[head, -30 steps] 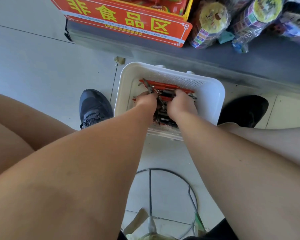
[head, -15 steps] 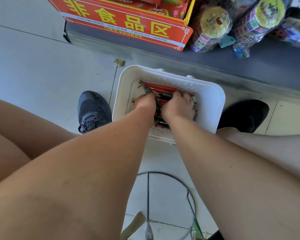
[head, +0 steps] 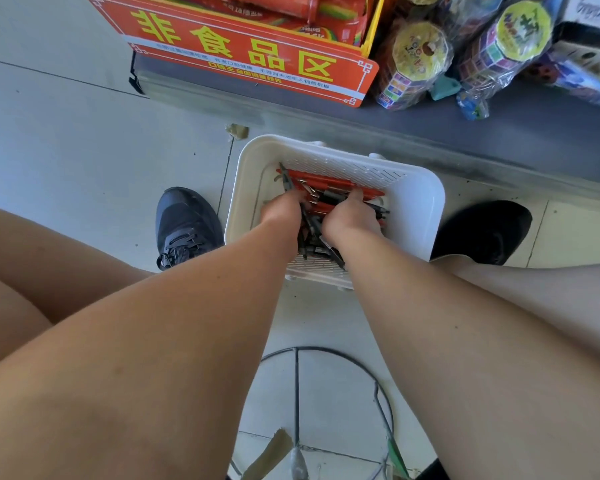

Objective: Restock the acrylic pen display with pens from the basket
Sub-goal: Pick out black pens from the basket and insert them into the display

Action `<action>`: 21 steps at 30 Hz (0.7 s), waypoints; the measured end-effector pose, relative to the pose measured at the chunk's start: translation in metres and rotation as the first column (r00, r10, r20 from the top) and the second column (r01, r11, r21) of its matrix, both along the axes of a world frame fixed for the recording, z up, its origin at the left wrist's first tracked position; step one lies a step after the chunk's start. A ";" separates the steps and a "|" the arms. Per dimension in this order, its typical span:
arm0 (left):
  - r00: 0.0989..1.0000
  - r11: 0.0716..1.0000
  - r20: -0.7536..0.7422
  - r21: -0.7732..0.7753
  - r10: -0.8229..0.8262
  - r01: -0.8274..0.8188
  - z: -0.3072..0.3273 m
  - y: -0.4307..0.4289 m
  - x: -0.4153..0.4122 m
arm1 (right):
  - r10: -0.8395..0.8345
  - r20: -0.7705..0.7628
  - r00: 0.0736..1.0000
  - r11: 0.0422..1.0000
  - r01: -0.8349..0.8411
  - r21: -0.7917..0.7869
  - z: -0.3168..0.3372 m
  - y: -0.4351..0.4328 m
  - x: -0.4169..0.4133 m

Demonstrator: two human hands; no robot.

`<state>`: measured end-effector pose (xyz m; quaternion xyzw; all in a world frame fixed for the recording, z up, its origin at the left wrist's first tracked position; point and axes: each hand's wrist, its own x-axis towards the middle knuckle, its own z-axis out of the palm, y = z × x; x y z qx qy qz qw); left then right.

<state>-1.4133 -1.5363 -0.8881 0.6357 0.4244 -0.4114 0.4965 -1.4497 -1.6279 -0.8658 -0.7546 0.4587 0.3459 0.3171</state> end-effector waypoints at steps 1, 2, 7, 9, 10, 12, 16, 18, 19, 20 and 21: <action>1.000 1.000 0.004 0.000 0.009 -0.009 0.003 0.001 0.001 | -0.004 -0.008 1.000 1.000 0.004 -0.003 -0.001 0.001 0.001; 1.000 1.000 0.011 0.002 0.018 -0.018 0.007 0.001 0.001 | 0.004 -0.024 1.000 1.000 -0.004 -0.002 -0.001 0.001 0.003; 1.000 1.000 0.017 -0.028 -0.002 0.002 0.019 0.000 0.000 | 0.223 -0.174 0.959 0.975 -0.217 0.053 0.001 0.002 0.016; 1.000 0.999 0.023 -0.042 -0.005 0.006 0.019 0.000 -0.001 | 0.294 -0.179 0.939 0.956 -0.290 0.047 0.003 0.003 0.017; 0.999 0.999 0.031 -0.042 -0.012 0.013 0.018 -0.001 0.000 | 0.285 -0.169 0.944 0.958 -0.285 0.028 0.005 0.003 0.015; 0.998 0.998 0.039 -0.042 -0.048 0.049 0.015 0.000 0.000 | 0.256 -0.124 0.959 0.964 -0.262 -0.035 0.006 0.002 0.009; 0.991 0.993 0.071 -0.022 -0.117 0.119 0.021 0.002 0.000 | 0.186 -0.030 0.982 0.972 -0.189 -0.138 0.006 0.000 -0.001; 0.983 0.987 0.087 0.005 -0.160 0.160 0.022 0.004 -0.001 | 0.256 -0.101 0.961 0.956 -0.267 -0.119 0.001 -0.001 -0.003; 0.981 0.985 0.092 0.006 -0.172 0.172 0.023 0.005 -0.002 | 0.281 -0.137 0.950 0.951 -0.295 -0.092 -0.001 -0.001 -0.005; 0.978 0.982 0.092 -0.001 -0.186 0.187 0.023 0.005 -0.003 | 0.289 -0.165 0.943 0.950 -0.304 -0.075 -0.002 -0.001 -0.006; 0.976 0.980 0.093 -0.009 -0.198 0.199 0.023 0.005 -0.004 | 0.288 -0.182 0.940 0.950 -0.304 -0.068 -0.004 -0.002 -0.006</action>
